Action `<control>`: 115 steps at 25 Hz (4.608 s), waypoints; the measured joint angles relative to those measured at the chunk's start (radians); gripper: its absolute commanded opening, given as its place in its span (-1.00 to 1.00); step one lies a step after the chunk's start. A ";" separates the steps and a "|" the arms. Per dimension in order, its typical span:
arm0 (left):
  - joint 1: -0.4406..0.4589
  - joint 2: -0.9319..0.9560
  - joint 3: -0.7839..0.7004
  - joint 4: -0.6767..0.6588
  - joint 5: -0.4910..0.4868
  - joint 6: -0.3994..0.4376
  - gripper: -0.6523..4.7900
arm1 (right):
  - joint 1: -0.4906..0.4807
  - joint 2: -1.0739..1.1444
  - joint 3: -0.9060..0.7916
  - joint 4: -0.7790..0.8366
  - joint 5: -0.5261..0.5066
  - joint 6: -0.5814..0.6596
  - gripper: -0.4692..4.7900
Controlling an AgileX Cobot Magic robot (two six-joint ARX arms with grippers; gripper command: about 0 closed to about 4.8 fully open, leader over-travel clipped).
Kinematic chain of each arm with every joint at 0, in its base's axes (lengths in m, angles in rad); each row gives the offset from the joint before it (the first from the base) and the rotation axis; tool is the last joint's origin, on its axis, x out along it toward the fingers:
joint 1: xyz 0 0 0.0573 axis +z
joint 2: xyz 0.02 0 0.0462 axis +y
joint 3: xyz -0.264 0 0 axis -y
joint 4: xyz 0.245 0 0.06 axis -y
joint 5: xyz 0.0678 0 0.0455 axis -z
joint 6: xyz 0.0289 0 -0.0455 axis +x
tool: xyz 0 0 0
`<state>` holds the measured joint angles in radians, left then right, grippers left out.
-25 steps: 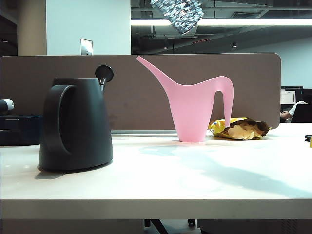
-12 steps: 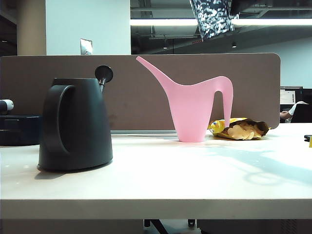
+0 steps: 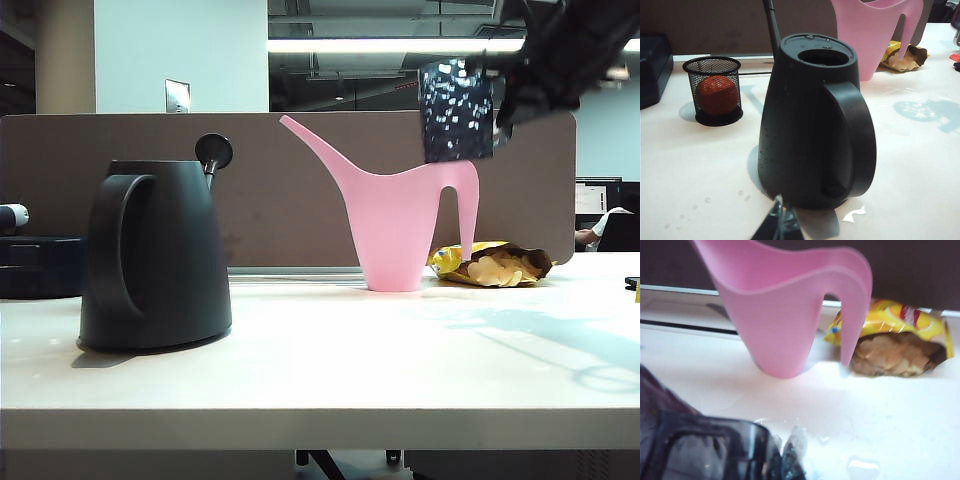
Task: Pour the water from the cup into the kettle.
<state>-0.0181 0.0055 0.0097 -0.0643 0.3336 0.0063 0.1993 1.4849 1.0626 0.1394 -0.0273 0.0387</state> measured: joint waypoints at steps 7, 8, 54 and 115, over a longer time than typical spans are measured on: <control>0.000 0.000 0.000 0.000 0.000 -0.003 -0.78 | -0.012 0.061 -0.181 0.193 0.000 0.068 -0.84; 0.000 0.000 0.000 0.000 0.000 -0.003 -0.78 | -0.012 0.077 -0.182 0.197 0.000 0.075 -0.84; 0.000 0.000 0.000 0.001 0.000 -0.003 -0.78 | -0.011 0.257 -0.175 0.031 -0.049 0.094 -0.36; 0.000 0.000 0.000 0.002 -0.207 -0.021 -0.78 | -0.197 -1.312 -0.964 0.003 -0.150 0.065 -0.86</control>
<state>-0.0185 0.0055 0.0101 -0.0620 0.1265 -0.0147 0.0025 0.1726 0.0990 0.1425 -0.1772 0.1036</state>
